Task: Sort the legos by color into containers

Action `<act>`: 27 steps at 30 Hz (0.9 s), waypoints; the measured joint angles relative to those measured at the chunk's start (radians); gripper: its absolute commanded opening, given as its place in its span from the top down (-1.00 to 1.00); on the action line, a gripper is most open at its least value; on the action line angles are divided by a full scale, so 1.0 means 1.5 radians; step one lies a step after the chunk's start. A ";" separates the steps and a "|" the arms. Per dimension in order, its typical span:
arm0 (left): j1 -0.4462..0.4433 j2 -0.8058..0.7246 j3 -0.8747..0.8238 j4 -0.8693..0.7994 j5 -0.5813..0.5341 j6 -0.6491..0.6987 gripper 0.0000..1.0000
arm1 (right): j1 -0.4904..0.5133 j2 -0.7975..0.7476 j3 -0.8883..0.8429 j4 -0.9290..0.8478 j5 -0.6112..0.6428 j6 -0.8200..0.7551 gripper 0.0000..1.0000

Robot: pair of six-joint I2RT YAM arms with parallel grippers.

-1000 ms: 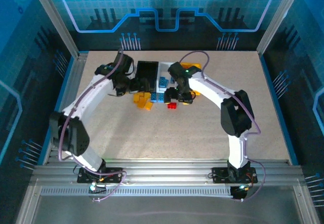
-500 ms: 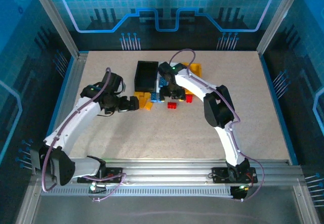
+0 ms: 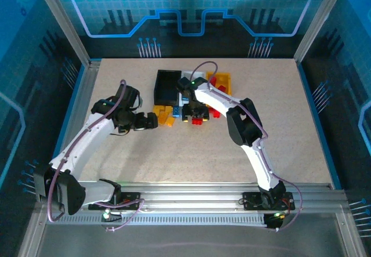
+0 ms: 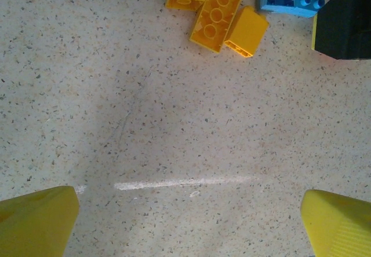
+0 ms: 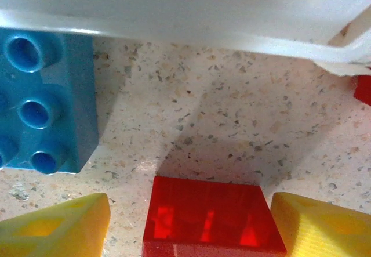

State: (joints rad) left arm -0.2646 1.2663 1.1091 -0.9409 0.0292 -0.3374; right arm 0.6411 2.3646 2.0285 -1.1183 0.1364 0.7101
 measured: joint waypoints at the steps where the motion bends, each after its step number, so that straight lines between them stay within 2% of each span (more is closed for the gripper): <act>1: 0.000 0.000 0.000 -0.001 0.000 0.000 -0.98 | 0.000 0.000 0.000 0.000 0.002 0.001 -0.38; 10: 0.002 -0.003 -0.005 -0.003 0.000 0.002 -0.98 | 0.000 0.000 0.000 0.000 0.013 0.007 0.01; 20: 0.005 -0.007 -0.013 -0.002 0.001 -0.003 -0.98 | -0.001 -0.032 -0.040 0.005 0.017 0.002 0.03; 27: 0.005 -0.007 -0.021 0.010 0.014 -0.018 -0.98 | -0.019 -0.131 -0.062 0.010 0.007 -0.003 0.03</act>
State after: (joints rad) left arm -0.2569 1.2556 1.0771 -0.9253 0.0505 -0.3641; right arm 0.6121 2.1677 1.9354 -1.1030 0.1474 0.7059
